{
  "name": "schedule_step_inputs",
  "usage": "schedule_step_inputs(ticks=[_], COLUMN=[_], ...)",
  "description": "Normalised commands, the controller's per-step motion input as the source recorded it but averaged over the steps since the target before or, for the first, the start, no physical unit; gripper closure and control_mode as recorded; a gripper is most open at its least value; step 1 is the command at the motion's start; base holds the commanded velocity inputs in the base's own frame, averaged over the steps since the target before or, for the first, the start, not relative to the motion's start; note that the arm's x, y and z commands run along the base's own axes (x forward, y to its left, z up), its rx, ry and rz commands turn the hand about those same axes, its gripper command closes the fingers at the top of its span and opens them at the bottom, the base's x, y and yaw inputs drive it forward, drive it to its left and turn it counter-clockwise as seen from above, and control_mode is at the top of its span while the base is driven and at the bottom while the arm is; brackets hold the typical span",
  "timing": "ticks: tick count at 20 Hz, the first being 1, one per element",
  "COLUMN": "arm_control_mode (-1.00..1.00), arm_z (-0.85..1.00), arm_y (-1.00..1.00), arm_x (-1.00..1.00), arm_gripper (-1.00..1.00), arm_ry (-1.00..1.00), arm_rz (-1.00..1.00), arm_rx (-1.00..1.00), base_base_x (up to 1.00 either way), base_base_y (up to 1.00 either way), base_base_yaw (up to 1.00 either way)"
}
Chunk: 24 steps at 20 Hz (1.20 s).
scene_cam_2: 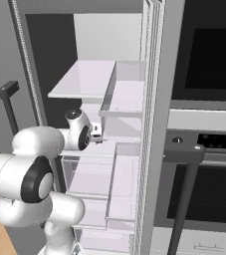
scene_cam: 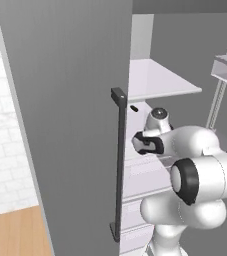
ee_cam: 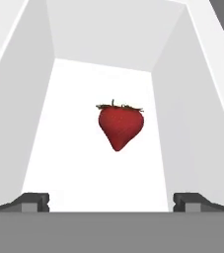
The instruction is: Take the strawberry from the fridge and place it on top of the pancake, located on the dining counter.
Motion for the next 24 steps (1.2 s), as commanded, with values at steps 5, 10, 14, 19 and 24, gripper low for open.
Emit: schedule_step_inputs(ticks=[5,10,14,19,24], arm_control_mode=[-1.00,-1.00,-1.00,-1.00,-1.00], arm_z=[-0.11,-0.19,-0.04,0.00,-0.02], arm_y=[0.00,0.00,0.00,0.00,0.00], arm_x=[0.28,0.06,0.24,0.26,0.23], arm_gripper=[-1.00,-1.00,-1.00,-1.00,-1.00], arm_ry=[0.00,0.00,0.00,0.00,0.00], arm_rz=[0.00,0.00,0.00,0.00,0.00], arm_rx=[0.00,0.00,0.00,0.00,0.00], base_base_x=[0.00,0.00,0.00,0.00,0.00], base_base_y=[0.00,0.00,0.00,0.00,0.00], base_base_yaw=[0.00,0.00,0.00,0.00,0.00])
